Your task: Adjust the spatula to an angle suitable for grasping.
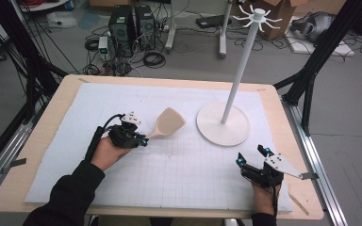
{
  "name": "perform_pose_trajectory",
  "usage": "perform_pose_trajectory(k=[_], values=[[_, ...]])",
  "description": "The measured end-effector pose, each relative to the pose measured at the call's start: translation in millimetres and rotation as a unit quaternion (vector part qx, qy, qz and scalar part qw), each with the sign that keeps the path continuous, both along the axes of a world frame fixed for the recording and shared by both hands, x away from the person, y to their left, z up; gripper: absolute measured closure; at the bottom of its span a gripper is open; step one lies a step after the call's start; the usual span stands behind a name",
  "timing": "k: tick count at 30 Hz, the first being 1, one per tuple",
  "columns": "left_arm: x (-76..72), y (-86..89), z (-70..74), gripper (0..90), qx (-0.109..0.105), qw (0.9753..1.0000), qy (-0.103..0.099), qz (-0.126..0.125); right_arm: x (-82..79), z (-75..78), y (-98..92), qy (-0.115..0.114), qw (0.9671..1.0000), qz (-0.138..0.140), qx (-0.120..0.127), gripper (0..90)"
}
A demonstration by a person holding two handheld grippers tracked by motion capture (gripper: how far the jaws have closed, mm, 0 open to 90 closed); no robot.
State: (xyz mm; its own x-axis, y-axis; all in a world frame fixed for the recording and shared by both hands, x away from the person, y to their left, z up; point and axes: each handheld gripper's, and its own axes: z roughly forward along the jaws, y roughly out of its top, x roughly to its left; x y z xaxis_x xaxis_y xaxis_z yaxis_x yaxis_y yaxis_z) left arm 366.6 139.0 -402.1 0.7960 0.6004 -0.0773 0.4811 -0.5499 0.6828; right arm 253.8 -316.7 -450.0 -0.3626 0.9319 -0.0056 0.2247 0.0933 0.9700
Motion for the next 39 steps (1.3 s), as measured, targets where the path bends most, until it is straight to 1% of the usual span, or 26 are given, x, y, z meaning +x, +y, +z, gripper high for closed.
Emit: perform_pose_trajectory(k=[1,4,6,7,9,10,14,15,18,21,23,24,25,27,29,30,32,34,35,36,38,39], values=[[-2.0,-1.6,0.4,78.1,-0.003,1.0000,0.000,-0.006,0.0,0.0,0.0,0.000,1.0000,0.000,0.000,16.8],[-7.3,-5.8,1.4,78.1,-0.003,0.9993,-0.003,-0.036,0.0,-0.1,-0.1,0.000,1.0000,0.000,0.002,16.8],[-10.9,-9.3,1.2,78.0,-0.006,0.9987,-0.006,-0.051,-0.1,0.0,-0.1,0.001,1.0000,0.000,0.001,16.7],[-12.0,-10.5,1.3,78.1,-0.004,0.9980,-0.007,-0.062,-0.1,-0.1,-0.2,0.001,1.0000,0.000,0.002,16.7],[-13.8,-12.8,0.9,78.0,0.001,0.9964,-0.009,-0.084,-0.1,0.0,-0.1,0.002,1.0000,-0.001,0.002,16.7],[-15.2,-14.7,0.1,78.0,-0.002,0.9958,-0.010,-0.091,-0.1,0.0,0.0,0.001,1.0000,0.000,0.003,16.8],[-19.5,-22.2,-2.0,78.0,0.003,0.9915,-0.013,-0.130,0.0,0.0,-0.1,0.002,1.0000,-0.001,0.001,16.8],[-21.2,-24.6,-3.0,78.0,0.000,0.9906,-0.013,-0.137,-0.1,0.0,-0.2,0.002,1.0000,-0.001,0.001,16.7],[-24.9,-30.5,-4.5,78.0,0.006,0.9862,-0.017,-0.165,0.0,0.0,0.0,0.002,1.0000,-0.001,0.001,16.8],[-28.9,-35.2,-6.0,78.0,0.002,0.9803,-0.026,-0.196,0.0,0.0,0.0,0.002,1.0000,-0.001,0.001,16.7],[-31.2,-38.1,-7.5,78.0,0.001,0.9757,-0.033,-0.217,0.1,0.0,-0.1,0.002,1.0000,-0.001,0.000,16.8],[-32.1,-39.4,-8.2,77.9,0.003,0.9730,-0.035,-0.228,0.1,0.0,0.0,0.002,1.0000,0.000,0.000,16.8],[-33.5,-41.2,-9.3,78.0,0.002,0.9717,-0.035,-0.234,0.3,-0.1,-0.1,0.001,1.0000,0.000,-0.001,16.8],[-35.4,-44.2,-11.2,77.9,0.004,0.9681,-0.036,-0.248,0.4,-0.1,-0.1,0.001,1.0000,0.000,-0.002,16.7],[-37.5,-48.4,-13.4,77.9,0.008,0.9637,-0.036,-0.264,0.9,-0.1,0.1,0.000,1.0000,0.000,-0.003,16.8],[-37.5,-48.4,-13.4,78.0,0.008,0.9637,-0.036,-0.264,0.9,-0.1,0.1,0.000,1.0000,0.000,-0.003,16.8],[-38.2,-50.9,-14.8,77.9,0.010,0.9610,-0.034,-0.274,0.9,-0.1,0.1,0.000,1.0000,0.000,-0.003,16.7],[-39.5,-53.5,-16.5,77.9,0.009,0.9598,-0.030,-0.279,0.8,0.0,0.1,0.000,1.0000,0.000,-0.003,16.8],[-39.3,-54.3,-16.6,77.9,0.015,0.9573,-0.031,-0.287,0.8,0.0,0.1,0.001,1.0000,0.000,-0.003,16.8],[-40.6,-55.5,-17.7,77.9,0.012,0.9571,-0.030,-0.288,0.8,0.0,0.2,0.001,1.0000,0.000,-0.003,16.8],[-41.7,-57.5,-18.8,77.9,0.012,0.9536,-0.029,-0.299,1.0,0.0,0.0,0.000,1.0000,0.000,-0.004,16.7],[-42.4,-58.4,-19.6,77.9,0.011,0.9524,-0.030,-0.303,1.0,0.0,0.0,0.000,1.0000,0.000,-0.004,16.7]])
